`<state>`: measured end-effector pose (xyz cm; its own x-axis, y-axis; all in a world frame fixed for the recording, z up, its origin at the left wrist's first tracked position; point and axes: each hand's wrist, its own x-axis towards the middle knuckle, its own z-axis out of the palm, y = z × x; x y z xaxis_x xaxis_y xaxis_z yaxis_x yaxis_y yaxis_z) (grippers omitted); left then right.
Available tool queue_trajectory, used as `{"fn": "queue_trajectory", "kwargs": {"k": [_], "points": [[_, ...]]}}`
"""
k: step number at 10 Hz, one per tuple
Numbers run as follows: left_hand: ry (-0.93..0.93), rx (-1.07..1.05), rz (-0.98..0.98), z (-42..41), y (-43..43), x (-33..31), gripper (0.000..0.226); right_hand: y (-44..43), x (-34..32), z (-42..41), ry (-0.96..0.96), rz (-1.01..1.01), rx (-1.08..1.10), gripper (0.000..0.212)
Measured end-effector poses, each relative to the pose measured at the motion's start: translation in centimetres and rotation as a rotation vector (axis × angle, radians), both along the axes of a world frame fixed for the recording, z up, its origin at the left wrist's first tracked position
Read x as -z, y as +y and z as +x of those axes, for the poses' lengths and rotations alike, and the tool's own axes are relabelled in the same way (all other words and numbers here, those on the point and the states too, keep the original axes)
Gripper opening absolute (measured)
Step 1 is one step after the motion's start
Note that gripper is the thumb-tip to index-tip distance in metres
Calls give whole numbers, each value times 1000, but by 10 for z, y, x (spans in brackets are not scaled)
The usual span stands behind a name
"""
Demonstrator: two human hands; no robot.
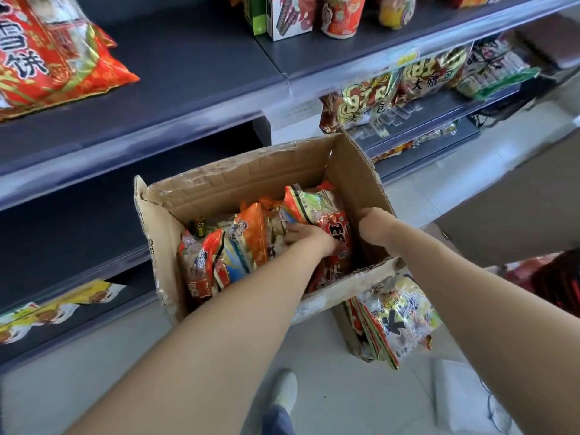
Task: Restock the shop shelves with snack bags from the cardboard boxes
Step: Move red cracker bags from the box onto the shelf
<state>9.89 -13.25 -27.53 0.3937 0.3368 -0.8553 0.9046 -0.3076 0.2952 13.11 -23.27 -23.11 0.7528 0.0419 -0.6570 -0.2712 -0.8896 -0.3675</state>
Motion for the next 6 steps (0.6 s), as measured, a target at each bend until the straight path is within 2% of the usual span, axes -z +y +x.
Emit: {"fn": "queue_trajectory", "kwargs": {"k": [1,2,4,5,6], "points": [[-45,-83,48,-13,13,5,94,-2,10,7,9,-72,-88,38],[-126,-23,48,-14,30,12,85,4,5,7,19,-139,-122,41],[-339,96,211,-10,75,-3,28,13,-1,4,-31,-15,1,43],[-414,191,300,-10,104,-29,36,23,-7,8,-64,86,22,51],[-483,332,351,-14,128,-59,48,36,-21,8,-46,186,-3,73]]}}
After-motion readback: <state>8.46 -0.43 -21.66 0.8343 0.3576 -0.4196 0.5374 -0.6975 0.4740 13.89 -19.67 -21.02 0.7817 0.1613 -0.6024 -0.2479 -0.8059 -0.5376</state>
